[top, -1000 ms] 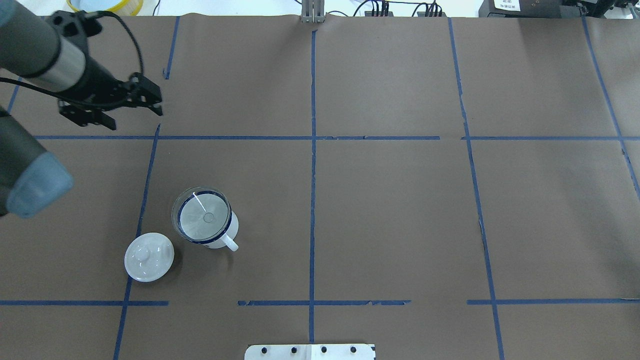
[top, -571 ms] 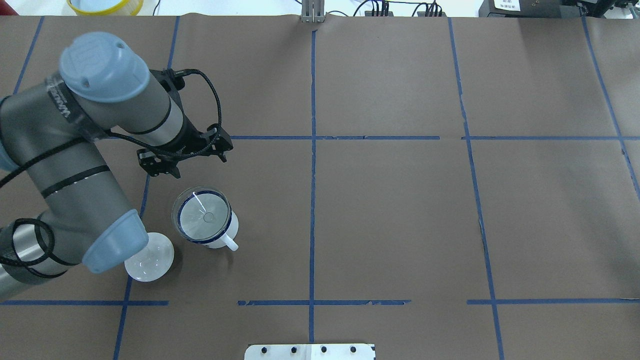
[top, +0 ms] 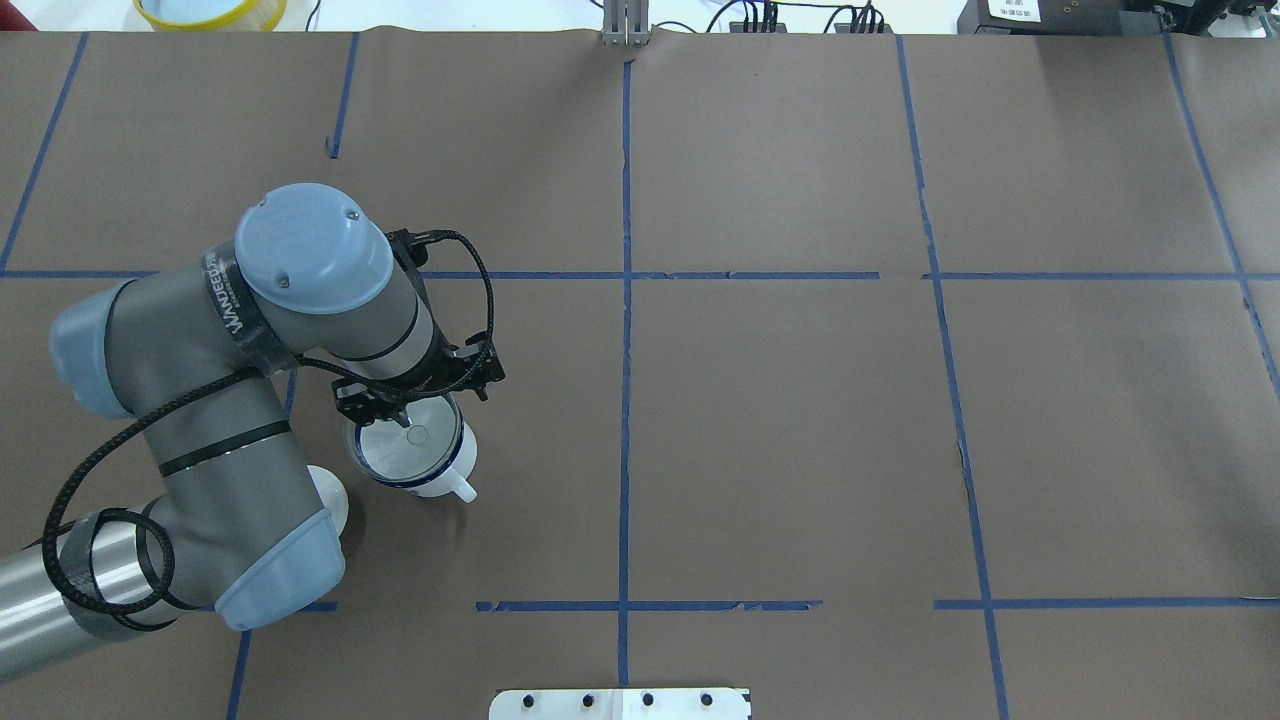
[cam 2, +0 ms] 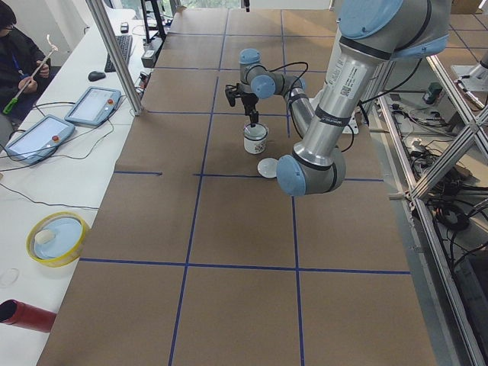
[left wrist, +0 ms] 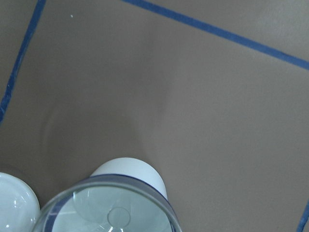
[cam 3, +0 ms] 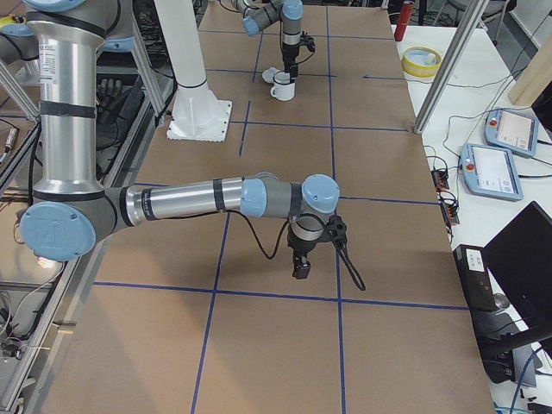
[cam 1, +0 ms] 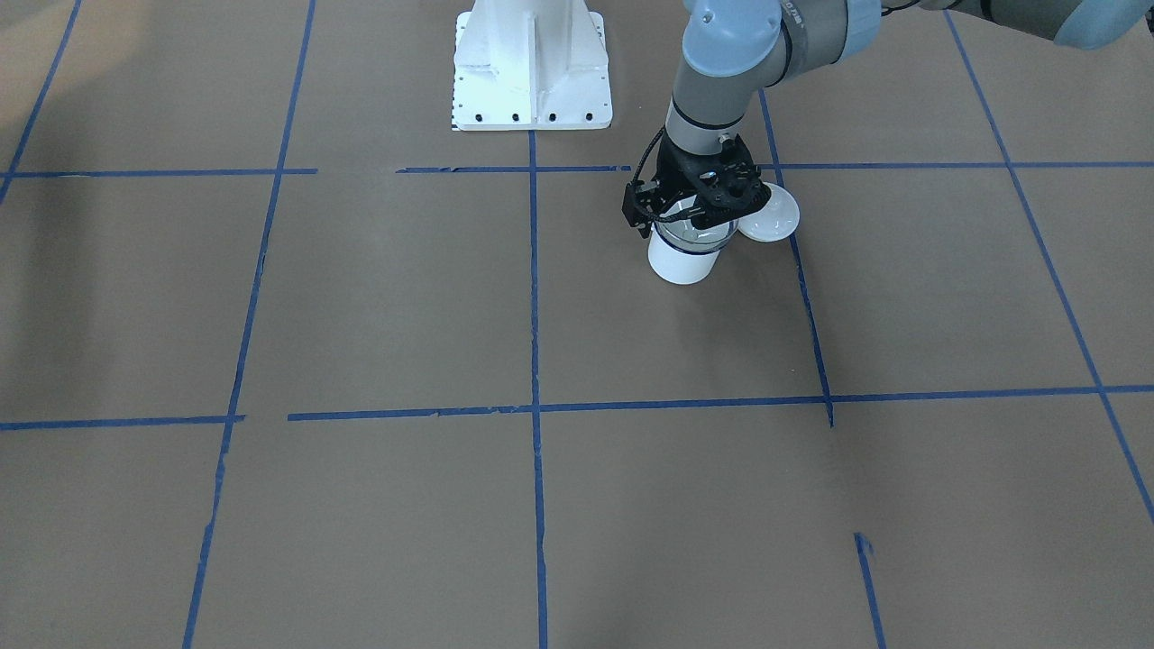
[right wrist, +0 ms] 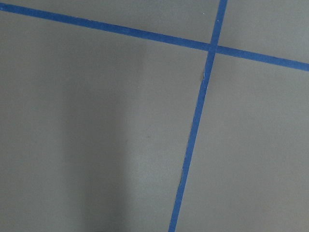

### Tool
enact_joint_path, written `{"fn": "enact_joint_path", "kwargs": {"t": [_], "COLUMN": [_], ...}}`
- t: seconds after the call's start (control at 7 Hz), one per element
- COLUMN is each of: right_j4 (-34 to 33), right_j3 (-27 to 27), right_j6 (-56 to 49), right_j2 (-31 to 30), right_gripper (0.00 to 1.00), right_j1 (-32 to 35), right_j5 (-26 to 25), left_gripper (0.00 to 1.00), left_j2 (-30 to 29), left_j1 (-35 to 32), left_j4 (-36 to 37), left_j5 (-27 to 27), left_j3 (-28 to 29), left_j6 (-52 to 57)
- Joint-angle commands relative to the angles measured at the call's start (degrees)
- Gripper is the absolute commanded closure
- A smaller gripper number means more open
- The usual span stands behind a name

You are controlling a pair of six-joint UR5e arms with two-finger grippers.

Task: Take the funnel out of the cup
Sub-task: 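Move the left gripper down over the clear glass funnel in the mug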

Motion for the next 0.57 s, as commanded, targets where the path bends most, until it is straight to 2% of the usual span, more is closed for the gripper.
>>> {"fn": "enact_joint_path", "kwargs": {"t": [0.0,0.14,0.29,0.43], "right_j4": [0.0,0.0,0.0,0.0], "right_j3": [-0.08,-0.08,-0.08,0.01], "right_j6": [0.0,0.0,0.0,0.0], "right_j2": [0.09,0.09,0.09,0.0], "right_gripper": [0.0,0.0,0.0,0.0], "right_j1": [0.0,0.0,0.0,0.0], "right_j5": [0.0,0.0,0.0,0.0], "left_gripper": [0.41,0.52,0.94,1.0], "left_j2": [-0.01,-0.18,-0.45,-0.45], "left_j1": [0.69,0.69,0.69,0.69], "left_j4": [-0.09,-0.18,-0.09,-0.09], "left_j5": [0.24,0.24,0.24,0.24], "left_j3": [0.33,0.51,0.42,0.25], "left_j6": [-0.12,-0.12,-0.04,-0.04]}}
